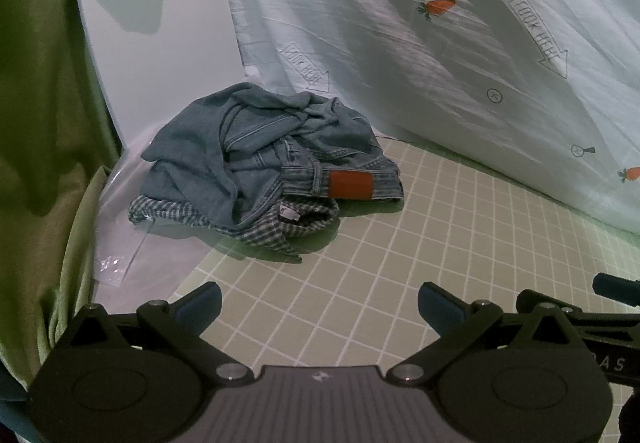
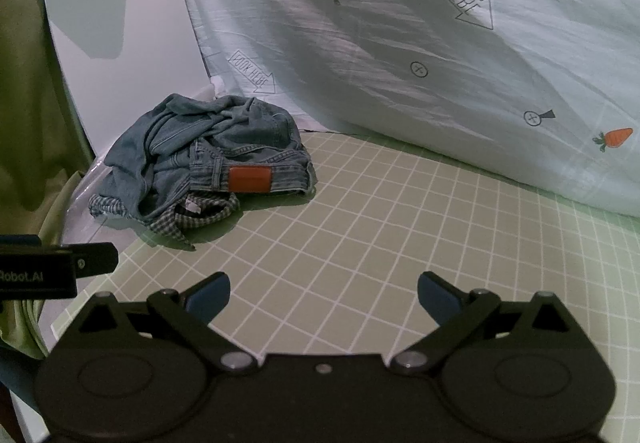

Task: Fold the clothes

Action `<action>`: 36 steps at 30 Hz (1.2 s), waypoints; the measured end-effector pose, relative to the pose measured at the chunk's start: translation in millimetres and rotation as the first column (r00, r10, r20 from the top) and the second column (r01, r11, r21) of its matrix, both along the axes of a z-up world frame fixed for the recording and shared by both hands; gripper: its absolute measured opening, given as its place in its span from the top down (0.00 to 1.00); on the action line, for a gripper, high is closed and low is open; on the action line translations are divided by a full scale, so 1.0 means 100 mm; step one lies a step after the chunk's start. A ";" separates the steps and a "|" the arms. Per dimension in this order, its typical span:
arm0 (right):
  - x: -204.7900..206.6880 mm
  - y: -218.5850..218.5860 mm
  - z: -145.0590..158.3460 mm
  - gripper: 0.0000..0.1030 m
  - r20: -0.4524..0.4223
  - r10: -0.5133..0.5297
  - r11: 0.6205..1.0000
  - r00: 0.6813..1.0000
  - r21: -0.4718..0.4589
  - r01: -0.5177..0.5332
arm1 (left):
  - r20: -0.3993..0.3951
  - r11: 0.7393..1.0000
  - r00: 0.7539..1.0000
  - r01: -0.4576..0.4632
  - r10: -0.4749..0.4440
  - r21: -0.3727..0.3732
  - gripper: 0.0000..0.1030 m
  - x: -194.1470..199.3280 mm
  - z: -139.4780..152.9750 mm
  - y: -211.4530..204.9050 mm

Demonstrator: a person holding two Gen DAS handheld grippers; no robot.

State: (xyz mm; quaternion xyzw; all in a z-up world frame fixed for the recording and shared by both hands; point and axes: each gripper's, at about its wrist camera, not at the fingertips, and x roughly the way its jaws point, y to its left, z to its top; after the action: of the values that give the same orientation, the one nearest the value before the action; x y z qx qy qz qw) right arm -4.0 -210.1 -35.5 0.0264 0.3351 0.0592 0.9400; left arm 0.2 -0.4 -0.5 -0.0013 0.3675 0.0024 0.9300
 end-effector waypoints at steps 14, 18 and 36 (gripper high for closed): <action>0.03 -0.03 -0.02 0.02 -0.005 -0.009 1.000 1.000 0.003 0.009 | -0.010 1.000 1.000 0.004 -0.004 0.006 0.00 0.02 -0.03 -0.02; 0.03 -0.03 -0.02 0.02 -0.006 -0.009 1.000 1.000 0.003 0.009 | -0.014 1.000 1.000 0.003 -0.003 0.006 0.00 0.02 -0.04 -0.01; 0.05 -0.04 -0.04 0.02 -0.014 -0.007 1.000 1.000 0.004 0.007 | -0.030 1.000 1.000 0.005 -0.005 0.008 0.00 0.06 -0.06 0.01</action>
State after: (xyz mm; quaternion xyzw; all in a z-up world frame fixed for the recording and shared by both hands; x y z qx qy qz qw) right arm 1.0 -214.5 -39.6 0.0298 0.3413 0.0565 0.9378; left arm 5.9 0.3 -6.5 0.0036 0.3815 0.0015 0.9244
